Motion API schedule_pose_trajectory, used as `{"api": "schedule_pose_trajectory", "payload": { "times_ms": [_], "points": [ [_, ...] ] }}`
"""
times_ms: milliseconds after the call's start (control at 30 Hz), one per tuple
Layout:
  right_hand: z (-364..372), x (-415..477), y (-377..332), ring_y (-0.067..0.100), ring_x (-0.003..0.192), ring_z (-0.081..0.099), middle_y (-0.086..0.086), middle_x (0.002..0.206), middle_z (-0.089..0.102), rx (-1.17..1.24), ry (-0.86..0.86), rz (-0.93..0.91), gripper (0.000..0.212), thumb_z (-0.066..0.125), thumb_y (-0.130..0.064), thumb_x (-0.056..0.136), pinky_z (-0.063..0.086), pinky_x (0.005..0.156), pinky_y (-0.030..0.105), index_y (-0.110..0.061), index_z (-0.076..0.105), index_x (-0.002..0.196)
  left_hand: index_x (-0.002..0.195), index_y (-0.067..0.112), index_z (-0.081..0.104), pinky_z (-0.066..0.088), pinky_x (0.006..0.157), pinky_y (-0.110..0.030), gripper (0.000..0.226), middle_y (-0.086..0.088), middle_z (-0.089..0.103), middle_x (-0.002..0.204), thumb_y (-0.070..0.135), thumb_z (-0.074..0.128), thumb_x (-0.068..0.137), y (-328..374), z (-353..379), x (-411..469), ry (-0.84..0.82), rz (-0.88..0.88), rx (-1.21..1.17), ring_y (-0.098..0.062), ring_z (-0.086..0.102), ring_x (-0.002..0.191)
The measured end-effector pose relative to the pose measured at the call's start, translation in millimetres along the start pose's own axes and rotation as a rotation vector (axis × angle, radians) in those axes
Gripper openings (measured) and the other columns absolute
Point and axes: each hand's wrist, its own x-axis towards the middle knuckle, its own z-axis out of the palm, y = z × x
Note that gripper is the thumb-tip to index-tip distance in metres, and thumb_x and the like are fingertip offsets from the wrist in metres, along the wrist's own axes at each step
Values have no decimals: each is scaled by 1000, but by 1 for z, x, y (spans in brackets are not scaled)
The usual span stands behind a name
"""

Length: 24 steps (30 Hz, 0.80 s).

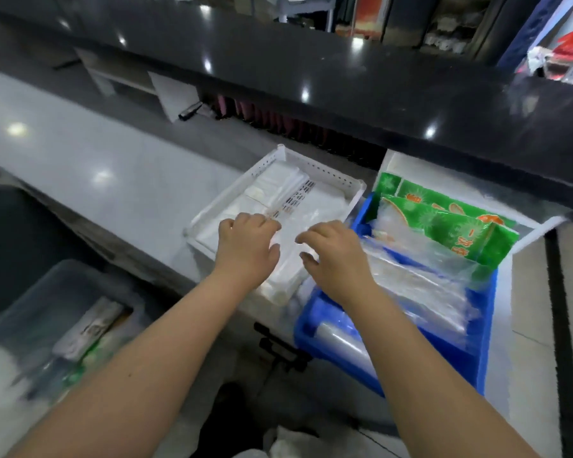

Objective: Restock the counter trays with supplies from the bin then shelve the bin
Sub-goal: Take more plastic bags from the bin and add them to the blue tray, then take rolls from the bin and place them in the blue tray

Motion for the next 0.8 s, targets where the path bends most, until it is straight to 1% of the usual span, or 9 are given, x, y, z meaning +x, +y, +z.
{"api": "schedule_pose_trajectory", "payload": {
  "times_ms": [133, 200, 367, 500, 600, 700, 800],
  "points": [
    [43, 33, -73, 35, 81, 61, 9, 89, 70, 61, -83, -149, 29, 77, -2, 64, 48, 66, 44, -9, 72, 92, 118, 26, 60, 32, 90, -42, 37, 2, 62, 117, 33, 60, 82, -77, -15, -51, -38, -192, 53, -25, 52, 111],
    [69, 48, -111, 35, 81, 59, 9, 92, 69, 61, -137, -238, 26, 75, -5, 68, 47, 66, 44, -10, 72, 93, 120, 28, 57, 33, 89, -42, 38, 3, 61, 117, 34, 57, 83, -123, -22, -79, -51, -287, 52, -24, 51, 109],
    [145, 87, -212, 35, 88, 57, 9, 97, 67, 36, -260, -446, 21, 65, -12, 76, 46, 72, 45, -12, 69, 97, 122, 30, 55, 35, 88, -42, 39, 3, 60, 118, 37, 56, 83, -248, -38, -154, -61, -517, 78, -25, 50, 111],
    [219, 111, -299, 31, 92, 56, 5, 99, 65, 34, -298, -506, 22, 65, -18, 78, 45, 73, 41, -16, 67, 100, 123, 28, 57, 37, 87, -40, 42, 0, 61, 119, 36, 57, 82, -352, -45, -217, -80, -667, 67, -28, 51, 111],
    [277, 119, -353, 30, 94, 56, 5, 102, 64, 77, -389, -528, 26, 66, -17, 79, 45, 76, 41, -17, 67, 105, 123, 29, 57, 38, 89, -40, 42, -1, 62, 119, 37, 58, 82, -418, -43, -260, -120, -753, 56, -29, 52, 112],
    [329, 118, -389, 27, 103, 54, 2, 113, 62, 63, -510, -530, 30, 62, -20, 83, 44, 85, 40, -20, 64, 113, 125, 29, 57, 37, 90, -40, 43, -2, 61, 120, 39, 57, 83, -467, -30, -292, -163, -818, 19, -28, 51, 113],
    [366, 114, -409, 28, 107, 52, 2, 117, 61, 90, -623, -454, 32, 62, -17, 84, 42, 88, 41, -19, 64, 116, 123, 27, 59, 36, 89, -40, 41, -4, 62, 118, 34, 58, 83, -498, -12, -311, -224, -879, -68, -29, 50, 111]
  ]
}}
